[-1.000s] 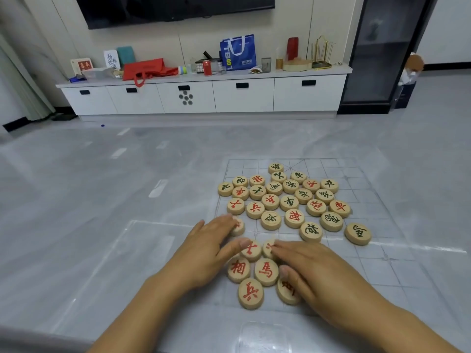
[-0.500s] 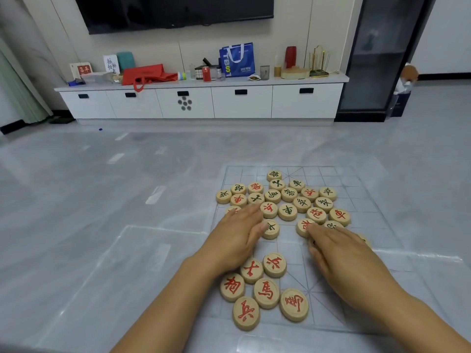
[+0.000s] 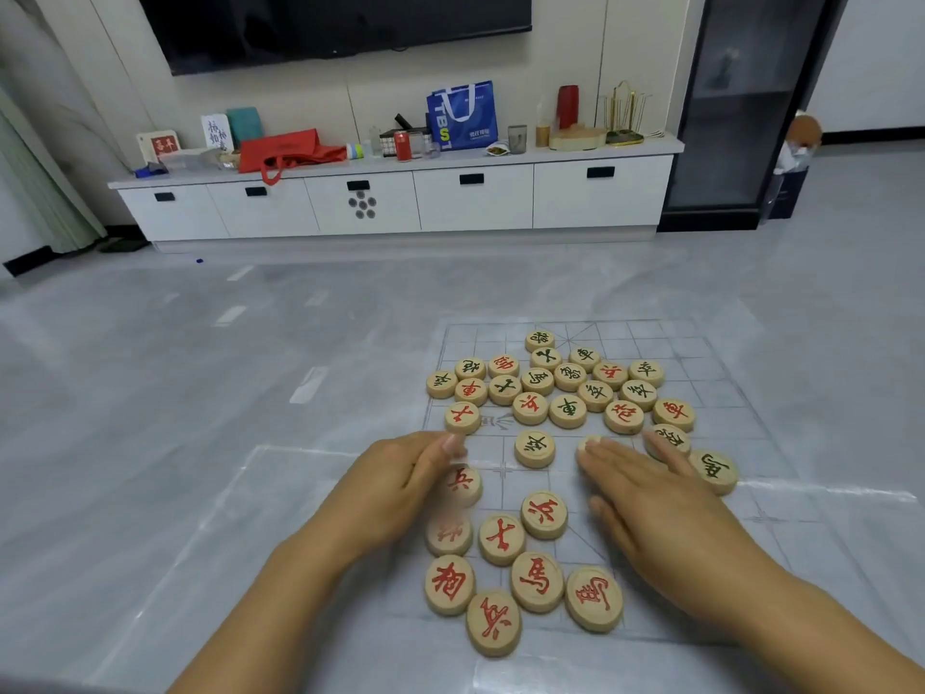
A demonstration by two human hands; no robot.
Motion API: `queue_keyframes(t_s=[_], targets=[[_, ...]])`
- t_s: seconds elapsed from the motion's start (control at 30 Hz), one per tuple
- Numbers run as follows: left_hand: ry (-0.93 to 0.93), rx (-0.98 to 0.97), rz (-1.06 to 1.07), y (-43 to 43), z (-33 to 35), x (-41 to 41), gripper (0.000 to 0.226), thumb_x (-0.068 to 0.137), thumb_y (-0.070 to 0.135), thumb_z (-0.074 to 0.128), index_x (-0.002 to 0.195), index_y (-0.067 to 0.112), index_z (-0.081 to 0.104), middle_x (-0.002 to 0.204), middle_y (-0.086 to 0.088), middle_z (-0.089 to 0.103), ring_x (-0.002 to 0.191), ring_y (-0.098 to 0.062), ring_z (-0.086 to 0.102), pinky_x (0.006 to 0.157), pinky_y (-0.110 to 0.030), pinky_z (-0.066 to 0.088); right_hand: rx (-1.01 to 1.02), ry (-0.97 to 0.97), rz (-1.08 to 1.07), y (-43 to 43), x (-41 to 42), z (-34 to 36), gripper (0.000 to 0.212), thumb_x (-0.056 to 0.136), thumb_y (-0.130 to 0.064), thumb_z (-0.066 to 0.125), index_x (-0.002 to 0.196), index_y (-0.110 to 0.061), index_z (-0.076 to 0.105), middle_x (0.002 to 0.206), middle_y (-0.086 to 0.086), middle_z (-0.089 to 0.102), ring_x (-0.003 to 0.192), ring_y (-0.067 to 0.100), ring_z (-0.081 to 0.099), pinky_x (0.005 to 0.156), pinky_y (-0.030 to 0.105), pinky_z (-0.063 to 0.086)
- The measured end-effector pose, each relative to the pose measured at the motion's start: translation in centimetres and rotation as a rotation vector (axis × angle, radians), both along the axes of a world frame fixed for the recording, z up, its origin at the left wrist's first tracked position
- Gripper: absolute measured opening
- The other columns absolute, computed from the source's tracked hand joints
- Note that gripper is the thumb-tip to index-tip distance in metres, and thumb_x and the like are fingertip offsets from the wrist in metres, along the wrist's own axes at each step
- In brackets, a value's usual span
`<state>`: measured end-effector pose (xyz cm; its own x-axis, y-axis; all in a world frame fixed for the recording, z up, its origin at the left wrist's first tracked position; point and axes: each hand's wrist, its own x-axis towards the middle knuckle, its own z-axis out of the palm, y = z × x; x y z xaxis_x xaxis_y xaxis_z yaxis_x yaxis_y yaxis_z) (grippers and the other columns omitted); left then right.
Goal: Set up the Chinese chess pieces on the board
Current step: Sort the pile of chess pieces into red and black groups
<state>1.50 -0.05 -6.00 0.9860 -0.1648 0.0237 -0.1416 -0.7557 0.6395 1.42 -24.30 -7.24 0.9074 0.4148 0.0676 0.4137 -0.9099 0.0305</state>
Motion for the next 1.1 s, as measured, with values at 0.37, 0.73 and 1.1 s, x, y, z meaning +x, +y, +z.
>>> queue_keyframes(t_s=[0.37,0.73,1.1], targets=[[0.0,0.276,-0.013,-0.6,-1.8,3.7,0.047,0.098,0.042,0.023,0.142,0.027,0.03,0.153,0.011,0.024,0.141,-0.005,0.017,0.118,-0.036,0.013,0.213,0.018,0.041,-1.1,0.3,0.6,0.093,0.063,-0.052,-0.015,0.145,-0.027,0.019,0.153,-0.009,0.023,0.142,0.005,0.014,0.107,0.02,-0.019],[0.015,0.266,-0.122,-1.4,0.7,-0.3,0.063,0.085,0.062,0.017,0.123,0.029,0.056,0.135,0.017,0.051,0.124,-0.005,0.047,0.103,-0.025,0.039,0.026,0.003,-0.118,-2.9,2.8,-1.3,0.13,0.042,-0.067,-0.047,0.146,-0.013,0.009,0.156,0.002,0.001,0.142,0.012,-0.009,0.098,0.031,-0.031],[0.016,0.274,-0.017,-2.3,-1.5,5.5,0.054,0.096,0.046,0.026,0.146,0.027,0.017,0.157,0.008,0.006,0.144,-0.007,0.002,0.12,-0.035,0.004,0.083,0.03,-0.017,0.3,0.8,-0.4,0.077,0.093,-0.053,0.005,0.105,-0.016,0.071,0.106,-0.001,0.072,0.103,0.009,0.065,0.104,0.038,0.017]])
